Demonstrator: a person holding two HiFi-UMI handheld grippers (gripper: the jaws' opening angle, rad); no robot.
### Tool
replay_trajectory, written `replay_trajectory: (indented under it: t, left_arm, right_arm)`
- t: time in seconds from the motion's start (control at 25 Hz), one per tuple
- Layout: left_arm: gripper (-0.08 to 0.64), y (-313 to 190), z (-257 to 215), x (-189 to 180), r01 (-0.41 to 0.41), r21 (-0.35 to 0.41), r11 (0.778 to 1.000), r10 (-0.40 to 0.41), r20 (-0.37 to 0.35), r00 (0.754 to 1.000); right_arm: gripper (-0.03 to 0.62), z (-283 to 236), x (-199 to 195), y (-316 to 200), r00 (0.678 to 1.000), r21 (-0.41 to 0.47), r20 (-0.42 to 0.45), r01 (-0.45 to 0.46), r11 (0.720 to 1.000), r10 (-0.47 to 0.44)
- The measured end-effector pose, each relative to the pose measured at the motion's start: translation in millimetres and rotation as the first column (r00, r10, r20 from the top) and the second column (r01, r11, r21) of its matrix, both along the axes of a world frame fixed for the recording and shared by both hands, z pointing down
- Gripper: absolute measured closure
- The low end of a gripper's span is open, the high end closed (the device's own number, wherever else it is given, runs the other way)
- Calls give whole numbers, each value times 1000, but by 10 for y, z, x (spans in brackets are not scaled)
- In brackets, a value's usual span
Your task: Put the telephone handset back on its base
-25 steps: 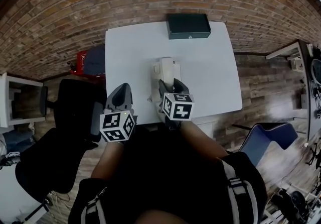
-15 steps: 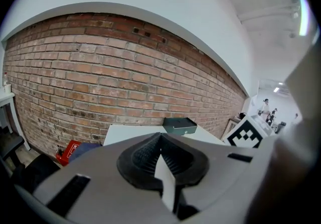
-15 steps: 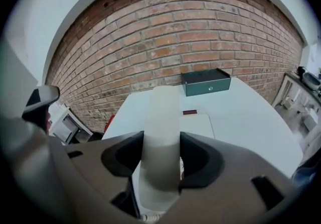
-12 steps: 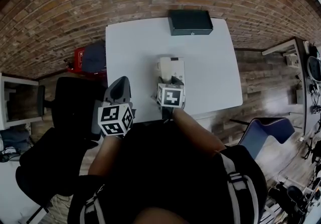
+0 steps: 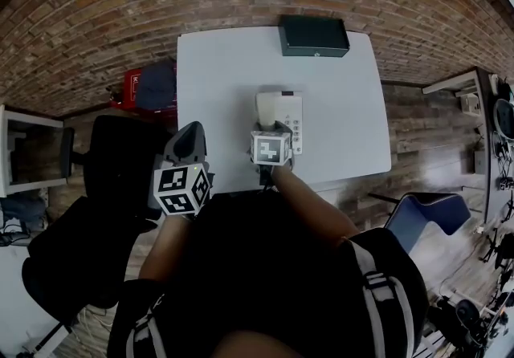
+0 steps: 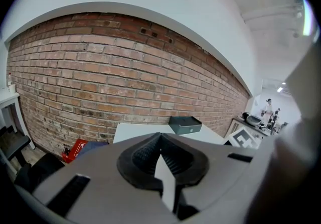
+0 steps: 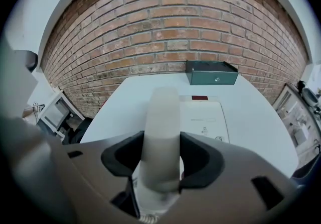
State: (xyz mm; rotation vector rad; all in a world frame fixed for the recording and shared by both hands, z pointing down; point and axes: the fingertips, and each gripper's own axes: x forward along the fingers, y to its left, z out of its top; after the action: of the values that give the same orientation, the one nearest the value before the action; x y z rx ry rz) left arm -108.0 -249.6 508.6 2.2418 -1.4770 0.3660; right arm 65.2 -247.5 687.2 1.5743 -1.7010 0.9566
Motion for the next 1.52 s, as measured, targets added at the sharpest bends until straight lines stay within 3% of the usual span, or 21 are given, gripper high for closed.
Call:
replay_trajectory:
  t: [0.84,1.04,1.2,1.28,1.36,1.44,1.52]
  left_arm:
    - [560,-31,-19,-86,-18,1,1000,18,0,1000]
    - [560,-35,-34,-71,-25,5,1000,25,-6,1000]
    - [560,-46,-42,-33,-45,11,999,46,-10,999]
    - [560,-60,-31,-10,-57,11,998,57,-13,998]
    - [560,-67,-22,34,-71,11,997,71,-17,997]
    - [560,-79,-44,110,-89,22,996,90,-21,996]
    - [560,-104,-105,199,-109,48,993,110,-24,994]
  right_arm:
    - [388,174,-67,-96,998,12,-58,-24,1000,25]
    - [369,229,-104,-72,999,-14,-8,-51,999,50]
    - [348,-158,-104,-142,997,117,61,-53,992,46]
    - [348,-633,-117,-216,989,232,142,-77,970,45]
    - [352,-1163,-94,-313,977,386,214,-106,916,23]
    - [454,-1651,-29,-372,975,541,224,-117,833,-9]
    - [491,-2099,69,-360,980,667,199,-119,735,-22]
